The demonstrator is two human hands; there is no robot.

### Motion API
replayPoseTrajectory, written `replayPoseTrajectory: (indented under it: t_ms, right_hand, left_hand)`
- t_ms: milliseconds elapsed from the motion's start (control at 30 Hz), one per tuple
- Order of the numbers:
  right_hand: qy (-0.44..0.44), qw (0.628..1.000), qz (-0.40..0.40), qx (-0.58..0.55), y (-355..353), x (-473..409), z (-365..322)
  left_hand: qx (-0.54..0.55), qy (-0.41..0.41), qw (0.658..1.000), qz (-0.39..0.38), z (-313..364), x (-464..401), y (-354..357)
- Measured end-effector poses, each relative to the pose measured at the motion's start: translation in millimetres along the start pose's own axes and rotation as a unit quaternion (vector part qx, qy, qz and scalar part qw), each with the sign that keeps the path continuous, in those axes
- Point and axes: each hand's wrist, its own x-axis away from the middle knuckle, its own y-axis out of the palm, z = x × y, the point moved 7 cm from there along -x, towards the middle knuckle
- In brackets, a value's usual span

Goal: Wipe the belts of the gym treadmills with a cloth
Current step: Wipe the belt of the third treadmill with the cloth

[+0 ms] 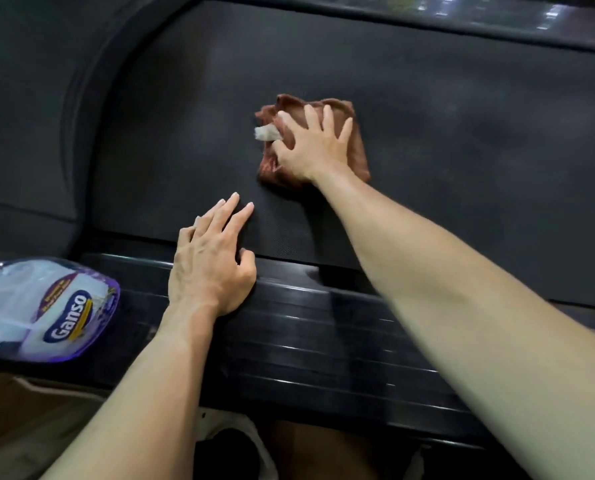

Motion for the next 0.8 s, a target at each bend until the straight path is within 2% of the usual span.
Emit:
replayPoseTrajectory:
  t_ms: [67, 167, 267, 333, 500, 567, 633, 733, 800]
  right_hand:
    - [-0.053, 0.999, 0.001, 0.005, 6.6, 19.9, -16.8]
    - [-0.074, 0.997, 0.011, 0.005, 13.8, 66.5, 6.6]
    - [0.001, 1.000, 0.025, 0.000, 11.6, 94.0, 66.9]
    - [0.068, 0.997, 0.015, -0.023, 2.8, 81.8, 98.6]
    - [0.134, 0.989, -0.005, -0.057, -19.5, -15.4, 86.4]
    - [0.102, 0.993, -0.012, -0.059, -23.6, -51.4, 56.3]
    - [0.028, 0.998, -0.017, -0.048, -19.7, -67.3, 13.7]
    - [-0.093, 0.995, -0.019, -0.017, -4.0, -47.7, -31.1]
    - [-0.139, 0.990, -0.013, -0.019, 2.0, -16.0, -27.9]
  left_hand:
    - [-0.004, -0.001, 1.000, -0.002, -0.2, -0.3, 0.9]
    - [-0.006, -0.003, 1.000, -0.007, -0.8, -0.1, 2.5]
    - [-0.009, 0.003, 1.000, -0.005, 1.2, 1.6, 2.7]
    - [-0.010, 0.001, 1.000, -0.001, 2.8, 3.3, 1.4]
    - [-0.022, 0.002, 1.000, 0.007, 0.8, 0.9, 1.9]
    - [-0.024, -0.006, 1.000, 0.009, -1.3, -0.9, 3.2]
    - [-0.028, -0.013, 0.999, 0.011, -3.7, -0.7, 4.0]
    - [-0.040, -0.028, 0.999, 0.012, -4.1, -0.2, 3.5]
    - [-0.046, -0.034, 0.998, 0.008, -4.3, -0.2, 3.3]
